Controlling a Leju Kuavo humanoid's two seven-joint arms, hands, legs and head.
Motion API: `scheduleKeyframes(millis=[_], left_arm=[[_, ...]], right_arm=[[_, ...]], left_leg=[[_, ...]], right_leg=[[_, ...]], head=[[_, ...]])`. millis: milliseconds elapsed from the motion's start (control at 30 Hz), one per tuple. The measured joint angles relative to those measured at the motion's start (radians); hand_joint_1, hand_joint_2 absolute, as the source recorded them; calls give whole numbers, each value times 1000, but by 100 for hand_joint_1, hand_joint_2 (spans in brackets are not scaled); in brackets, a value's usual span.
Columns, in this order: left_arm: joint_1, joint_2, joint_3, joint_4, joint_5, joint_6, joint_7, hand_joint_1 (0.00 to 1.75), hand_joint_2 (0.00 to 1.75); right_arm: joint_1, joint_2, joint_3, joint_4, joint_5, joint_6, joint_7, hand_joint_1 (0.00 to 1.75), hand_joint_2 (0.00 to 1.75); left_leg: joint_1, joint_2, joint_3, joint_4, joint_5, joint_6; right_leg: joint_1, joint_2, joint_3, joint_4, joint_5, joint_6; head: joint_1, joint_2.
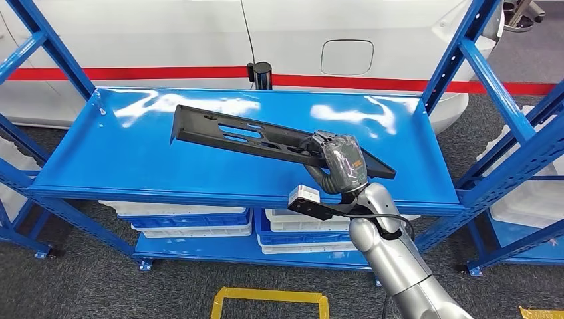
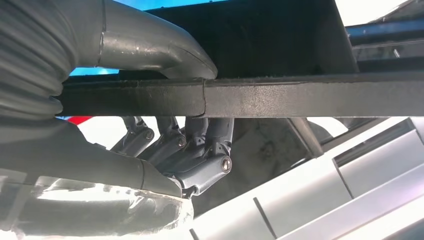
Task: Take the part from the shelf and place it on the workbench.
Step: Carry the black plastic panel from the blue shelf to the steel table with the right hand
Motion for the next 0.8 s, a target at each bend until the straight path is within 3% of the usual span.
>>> scheduleKeyframes(millis=[67,100,200,233,267,300,367,433,500,567,633,700,733,767,800], left_arm=[[0,1,0,0,0,0,-1,0,175],[0,2,0,0,0,0,-1,0,175],[1,1,1,0,0,0,-2,0,175],[2,1,1,0,0,0,-2,0,175],[3,1,1,0,0,0,-3,0,175],[4,1,2,0,0,0,-3,0,175],[3,2,2,0,0,0,-4,0,175],[1,3,2,0,-1,1,-6,0,175],[0,5,2,0,-2,1,-9,0,175],[0,5,3,0,-3,1,-12,0,175],[-1,4,3,0,-4,1,-13,0,175],[-1,3,3,0,-4,0,-13,0,175],[-1,2,3,0,-5,0,-13,0,175],[-1,2,3,0,-5,0,-13,0,175],[-1,1,3,0,-5,0,-13,0,175]], right_arm=[[0,0,0,-1,1,0,1,168,175],[-1,0,0,-1,1,-1,1,168,175],[0,1,1,-1,3,-1,1,168,175],[1,1,1,-1,5,-1,1,168,175],[3,1,1,-1,6,-1,1,168,175],[4,1,1,-1,6,-1,1,168,175],[5,1,0,-1,8,-1,1,168,175],[4,2,0,-1,9,-2,0,168,175],[4,3,0,-1,12,-2,-1,168,175],[5,3,-1,-1,13,-2,-2,168,175],[4,2,-2,-1,13,-2,-2,168,175],[6,2,-3,1,13,-2,-2,168,175],[7,2,-3,2,13,-2,-2,168,175],[8,1,-2,2,13,-2,-2,168,175],[8,1,-2,3,13,-2,-2,168,175]], left_leg=[[3,0,-4,9,-9,-9],[5,1,-14,34,-29,-14],[15,3,-94,212,-128,-32],[17,3,-116,259,-144,-34],[17,3,-119,271,-141,-33],[18,3,-101,240,-119,-30],[15,2,-24,106,-63,-16],[7,4,25,16,-36,-2],[0,5,28,1,-29,7],[5,8,30,-16,-12,17],[10,12,27,-32,7,27],[8,13,14,-33,17,32],[8,13,7,-32,20,31],[7,13,1,-31,24,30],[8,13,-3,-29,27,28]], right_leg=[[-5,0,0,-1,3,-12],[-8,0,-1,-3,6,-18],[-5,0,-9,-2,11,-27],[-3,-1,-13,-1,13,-29],[0,-1,-15,-1,14,-31],[2,-1,-16,-1,16,-33],[5,-1,-15,-1,18,-33],[9,-1,-16,-2,22,-28],[10,-2,-17,-5,29,-18],[12,-2,-26,2,24,-9],[13,-2,-60,74,-24,-13],[10,-2,-115,213,-94,-16],[9,-2,-133,267,-115,-13],[7,-2,-133,288,-120,-5],[6,-2,-111,264,-110,4]], head=[[-1,0],[-3,0],[-11,0],[-11,0],[-11,0],[-11,0],[-11,0],[-10,0],[-10,0],[-10,0],[-7,0],[-6,0],[-6,0],[-6,0],[-6,0]])
